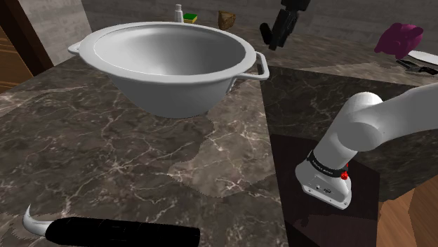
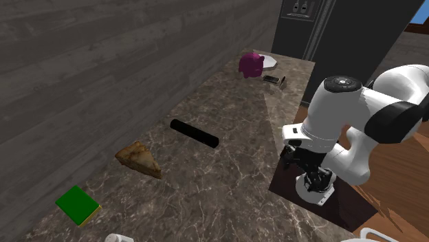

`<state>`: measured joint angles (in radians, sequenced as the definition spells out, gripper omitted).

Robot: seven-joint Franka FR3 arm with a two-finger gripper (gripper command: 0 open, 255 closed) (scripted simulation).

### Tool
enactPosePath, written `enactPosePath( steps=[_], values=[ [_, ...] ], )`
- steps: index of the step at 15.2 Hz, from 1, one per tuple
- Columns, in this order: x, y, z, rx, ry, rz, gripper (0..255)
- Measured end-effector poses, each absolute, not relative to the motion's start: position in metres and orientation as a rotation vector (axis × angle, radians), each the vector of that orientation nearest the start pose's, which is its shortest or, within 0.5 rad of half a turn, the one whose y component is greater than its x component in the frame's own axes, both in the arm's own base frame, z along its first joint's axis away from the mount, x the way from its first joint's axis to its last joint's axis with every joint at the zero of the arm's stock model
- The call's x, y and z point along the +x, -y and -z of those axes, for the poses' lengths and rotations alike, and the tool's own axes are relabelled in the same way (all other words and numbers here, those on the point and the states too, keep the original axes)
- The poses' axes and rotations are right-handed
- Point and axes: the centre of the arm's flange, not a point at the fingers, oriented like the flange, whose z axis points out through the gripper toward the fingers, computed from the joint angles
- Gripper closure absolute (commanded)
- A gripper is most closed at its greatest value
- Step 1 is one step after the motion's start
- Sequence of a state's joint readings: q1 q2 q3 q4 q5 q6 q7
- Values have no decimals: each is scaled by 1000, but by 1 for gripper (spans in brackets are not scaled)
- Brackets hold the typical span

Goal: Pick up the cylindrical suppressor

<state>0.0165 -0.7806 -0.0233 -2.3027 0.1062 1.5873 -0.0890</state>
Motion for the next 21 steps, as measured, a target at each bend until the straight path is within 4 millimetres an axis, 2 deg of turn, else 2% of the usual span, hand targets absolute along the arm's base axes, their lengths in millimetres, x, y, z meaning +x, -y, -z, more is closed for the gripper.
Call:
enactPosePath(
  steps=[3, 9, 16, 21],
  values=[
    [323, 4, -615, -3017, 84, 109, 0],
    [378, 51, -613, -3007, -163, 119, 0],
    [435, 122, -613, -2968, -462, 132, 0],
    [464, 178, -609, -2923, -672, 140, 0]
  ],
)
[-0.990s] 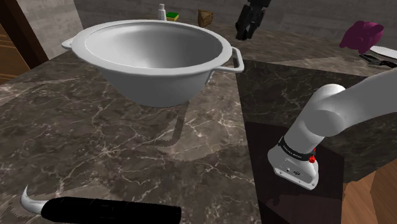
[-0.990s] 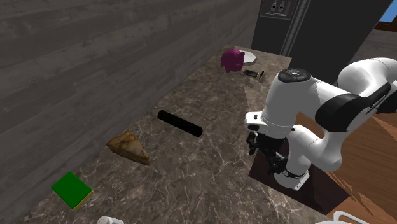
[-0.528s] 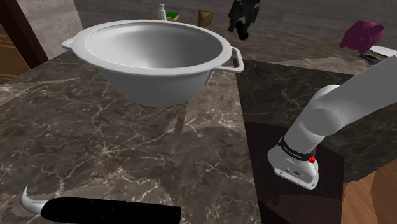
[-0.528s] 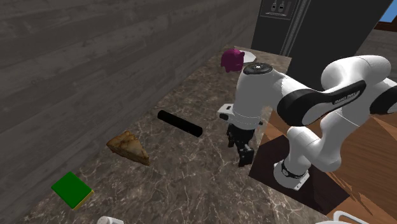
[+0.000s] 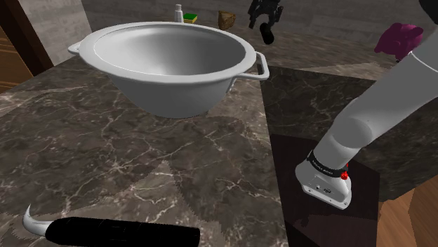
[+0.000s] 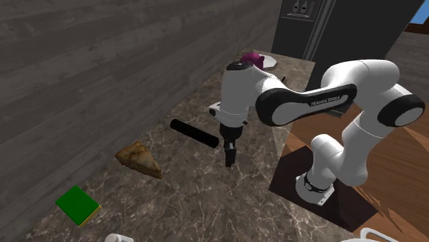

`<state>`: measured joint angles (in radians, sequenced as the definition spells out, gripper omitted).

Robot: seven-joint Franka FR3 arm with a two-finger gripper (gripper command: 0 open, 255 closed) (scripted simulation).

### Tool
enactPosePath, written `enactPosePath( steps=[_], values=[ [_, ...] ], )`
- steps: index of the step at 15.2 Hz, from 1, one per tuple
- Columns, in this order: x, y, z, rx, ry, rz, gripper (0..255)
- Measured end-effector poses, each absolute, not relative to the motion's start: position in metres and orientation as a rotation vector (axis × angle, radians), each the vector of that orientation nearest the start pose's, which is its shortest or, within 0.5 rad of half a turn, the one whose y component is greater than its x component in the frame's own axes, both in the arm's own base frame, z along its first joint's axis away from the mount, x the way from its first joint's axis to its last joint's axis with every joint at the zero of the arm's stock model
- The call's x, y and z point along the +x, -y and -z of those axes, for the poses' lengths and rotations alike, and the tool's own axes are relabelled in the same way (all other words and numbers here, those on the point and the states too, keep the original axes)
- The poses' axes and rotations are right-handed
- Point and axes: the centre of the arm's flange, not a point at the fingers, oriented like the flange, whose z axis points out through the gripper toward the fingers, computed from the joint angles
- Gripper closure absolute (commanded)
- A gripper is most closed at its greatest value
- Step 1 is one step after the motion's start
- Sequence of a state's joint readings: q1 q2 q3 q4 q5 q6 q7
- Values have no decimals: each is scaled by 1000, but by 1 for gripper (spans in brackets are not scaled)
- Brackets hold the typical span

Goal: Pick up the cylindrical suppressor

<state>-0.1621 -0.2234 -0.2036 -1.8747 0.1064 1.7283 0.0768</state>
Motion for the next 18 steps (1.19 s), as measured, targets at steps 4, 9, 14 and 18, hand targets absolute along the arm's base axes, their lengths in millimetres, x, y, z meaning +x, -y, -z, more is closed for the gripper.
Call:
enactPosePath(
  steps=[4, 9, 14, 18],
  values=[
    [482, 227, -607, -2877, -839, 146, 0],
    [499, 286, -600, -2807, -1042, 152, 0],
    [502, 352, -598, -2723, -1240, 159, 0],
    [505, 374, -586, -2690, -1310, 160, 0]
  ],
)
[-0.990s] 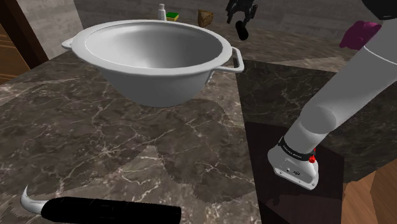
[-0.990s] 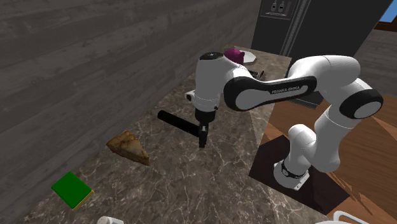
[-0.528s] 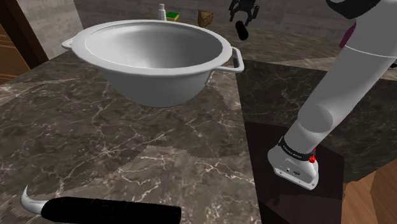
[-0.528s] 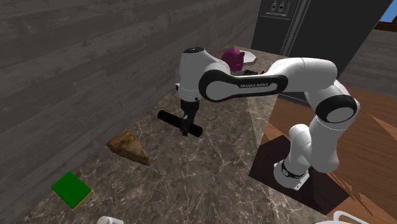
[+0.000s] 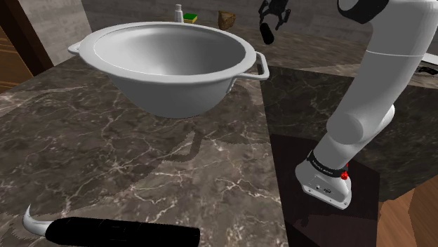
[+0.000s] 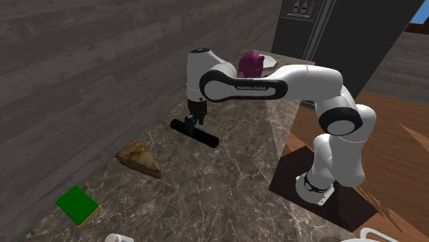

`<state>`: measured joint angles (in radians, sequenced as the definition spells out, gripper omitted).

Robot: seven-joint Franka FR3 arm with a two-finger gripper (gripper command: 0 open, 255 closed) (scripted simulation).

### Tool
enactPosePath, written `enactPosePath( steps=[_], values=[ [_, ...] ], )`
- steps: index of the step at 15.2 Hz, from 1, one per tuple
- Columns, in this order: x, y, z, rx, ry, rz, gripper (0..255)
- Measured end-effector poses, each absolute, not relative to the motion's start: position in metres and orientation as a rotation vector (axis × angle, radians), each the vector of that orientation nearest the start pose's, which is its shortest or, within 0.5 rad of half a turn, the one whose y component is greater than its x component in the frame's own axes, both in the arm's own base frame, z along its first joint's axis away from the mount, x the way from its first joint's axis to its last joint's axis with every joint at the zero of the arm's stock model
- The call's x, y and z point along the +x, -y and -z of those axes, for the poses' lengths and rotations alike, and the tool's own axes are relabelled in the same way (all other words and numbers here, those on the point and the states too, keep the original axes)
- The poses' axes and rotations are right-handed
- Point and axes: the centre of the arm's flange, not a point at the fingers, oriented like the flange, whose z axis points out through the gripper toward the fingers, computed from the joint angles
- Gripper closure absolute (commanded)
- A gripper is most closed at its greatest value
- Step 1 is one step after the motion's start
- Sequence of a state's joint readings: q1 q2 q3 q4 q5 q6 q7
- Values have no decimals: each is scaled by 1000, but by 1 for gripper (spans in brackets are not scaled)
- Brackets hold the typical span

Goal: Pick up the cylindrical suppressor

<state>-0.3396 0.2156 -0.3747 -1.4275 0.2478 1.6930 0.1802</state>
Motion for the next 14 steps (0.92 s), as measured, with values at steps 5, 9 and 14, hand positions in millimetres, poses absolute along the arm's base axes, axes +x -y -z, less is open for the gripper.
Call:
enactPosePath(
  steps=[5, 9, 14],
  values=[
    [505, 377, -561, -2687, -1314, 160, 0],
    [505, 376, -557, -2687, -1315, 163, 255],
    [505, 375, -557, -2687, -1315, 164, 255]
  ],
)
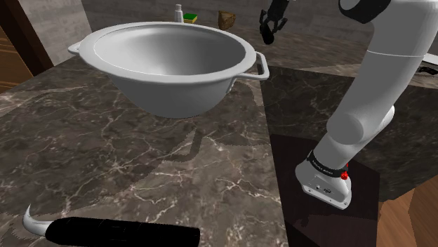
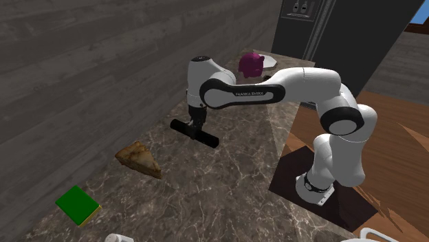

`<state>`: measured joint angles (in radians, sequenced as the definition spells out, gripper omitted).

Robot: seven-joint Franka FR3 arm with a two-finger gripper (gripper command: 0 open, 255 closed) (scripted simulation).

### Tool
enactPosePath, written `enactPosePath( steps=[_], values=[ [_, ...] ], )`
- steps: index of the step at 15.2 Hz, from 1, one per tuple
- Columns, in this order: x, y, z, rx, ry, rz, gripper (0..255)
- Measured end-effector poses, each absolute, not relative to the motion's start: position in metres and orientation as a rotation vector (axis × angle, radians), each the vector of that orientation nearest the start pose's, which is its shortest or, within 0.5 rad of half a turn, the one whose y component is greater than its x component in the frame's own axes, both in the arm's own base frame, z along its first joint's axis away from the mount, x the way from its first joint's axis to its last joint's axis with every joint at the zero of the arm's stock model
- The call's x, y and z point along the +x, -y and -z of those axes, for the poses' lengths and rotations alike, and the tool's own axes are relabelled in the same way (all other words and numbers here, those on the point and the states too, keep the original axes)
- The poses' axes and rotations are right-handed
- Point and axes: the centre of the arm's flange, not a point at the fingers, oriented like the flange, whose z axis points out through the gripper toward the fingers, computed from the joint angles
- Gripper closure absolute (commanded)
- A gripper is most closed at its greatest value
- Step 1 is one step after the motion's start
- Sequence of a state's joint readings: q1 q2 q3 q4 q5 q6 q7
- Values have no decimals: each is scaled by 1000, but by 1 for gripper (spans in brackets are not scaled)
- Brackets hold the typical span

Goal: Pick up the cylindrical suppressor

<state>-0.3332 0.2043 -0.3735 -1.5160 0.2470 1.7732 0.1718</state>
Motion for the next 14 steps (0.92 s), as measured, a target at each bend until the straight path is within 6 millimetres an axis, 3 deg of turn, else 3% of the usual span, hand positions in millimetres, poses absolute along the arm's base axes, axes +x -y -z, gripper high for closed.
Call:
enactPosePath(
  steps=[4, 14],
  values=[
    [506, 377, -563, -2687, -1315, 161, 255],
    [505, 377, -615, -2687, -1315, 160, 255]
  ],
)
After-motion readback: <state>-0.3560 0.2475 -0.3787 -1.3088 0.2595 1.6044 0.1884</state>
